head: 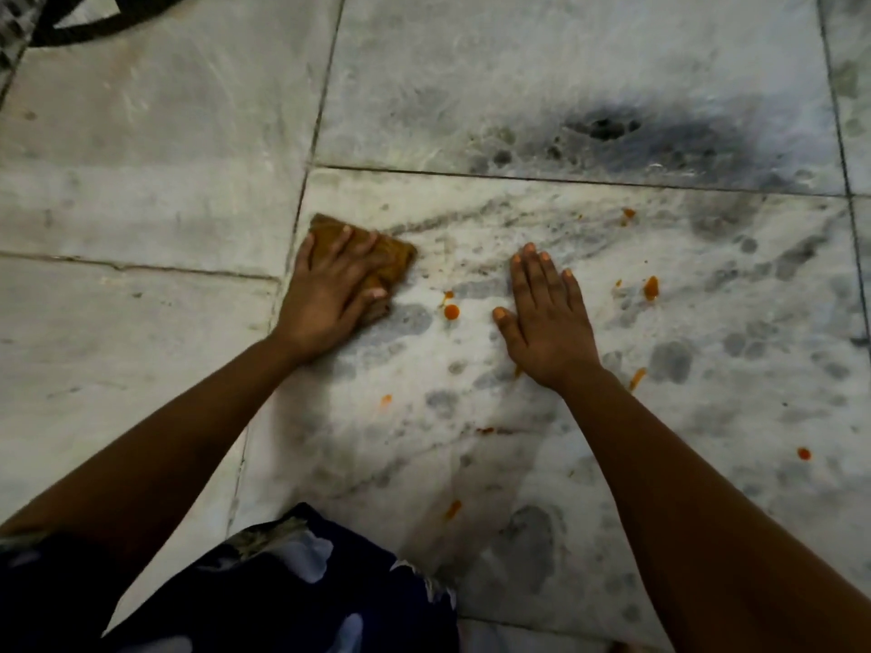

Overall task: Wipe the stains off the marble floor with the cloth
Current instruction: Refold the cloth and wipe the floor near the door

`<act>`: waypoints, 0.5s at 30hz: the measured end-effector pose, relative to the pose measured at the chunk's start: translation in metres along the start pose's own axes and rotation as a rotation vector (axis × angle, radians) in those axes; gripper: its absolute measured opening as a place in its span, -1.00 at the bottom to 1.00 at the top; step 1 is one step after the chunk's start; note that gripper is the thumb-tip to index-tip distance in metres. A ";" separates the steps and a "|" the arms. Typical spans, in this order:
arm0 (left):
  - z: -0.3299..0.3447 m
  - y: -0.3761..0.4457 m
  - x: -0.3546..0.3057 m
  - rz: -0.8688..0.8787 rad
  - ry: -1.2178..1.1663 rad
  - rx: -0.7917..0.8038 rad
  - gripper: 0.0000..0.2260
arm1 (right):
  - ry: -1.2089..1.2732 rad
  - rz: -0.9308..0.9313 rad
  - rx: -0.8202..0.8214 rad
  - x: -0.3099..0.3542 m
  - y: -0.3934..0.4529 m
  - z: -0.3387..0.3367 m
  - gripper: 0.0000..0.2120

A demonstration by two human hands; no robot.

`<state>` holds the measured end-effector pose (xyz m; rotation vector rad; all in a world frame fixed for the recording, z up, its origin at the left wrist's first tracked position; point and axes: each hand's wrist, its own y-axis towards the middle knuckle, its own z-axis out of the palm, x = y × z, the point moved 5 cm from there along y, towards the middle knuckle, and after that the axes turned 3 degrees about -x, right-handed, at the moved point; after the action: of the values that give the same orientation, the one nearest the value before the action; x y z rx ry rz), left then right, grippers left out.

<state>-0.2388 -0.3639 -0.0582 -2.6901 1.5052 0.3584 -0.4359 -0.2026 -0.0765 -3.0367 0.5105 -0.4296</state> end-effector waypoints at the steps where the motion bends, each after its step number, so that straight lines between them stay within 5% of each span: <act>1: -0.003 0.014 0.008 -0.081 -0.007 -0.026 -0.52 | -0.002 0.002 0.004 0.000 0.001 0.000 -0.28; 6: -0.006 0.089 0.010 -0.394 -0.056 -0.027 -0.46 | -0.002 0.016 0.058 -0.002 0.003 0.000 -0.28; 12: 0.023 0.041 -0.110 -0.021 -0.024 0.138 -0.43 | 0.434 0.074 0.064 -0.006 -0.005 -0.015 -0.45; 15: 0.028 0.006 -0.112 0.187 0.056 0.135 -0.43 | 0.444 0.072 -0.007 -0.017 -0.034 -0.026 -0.39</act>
<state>-0.3051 -0.2689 -0.0606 -2.4850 1.7344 0.1810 -0.4479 -0.1645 -0.0538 -2.9122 0.6329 -1.1078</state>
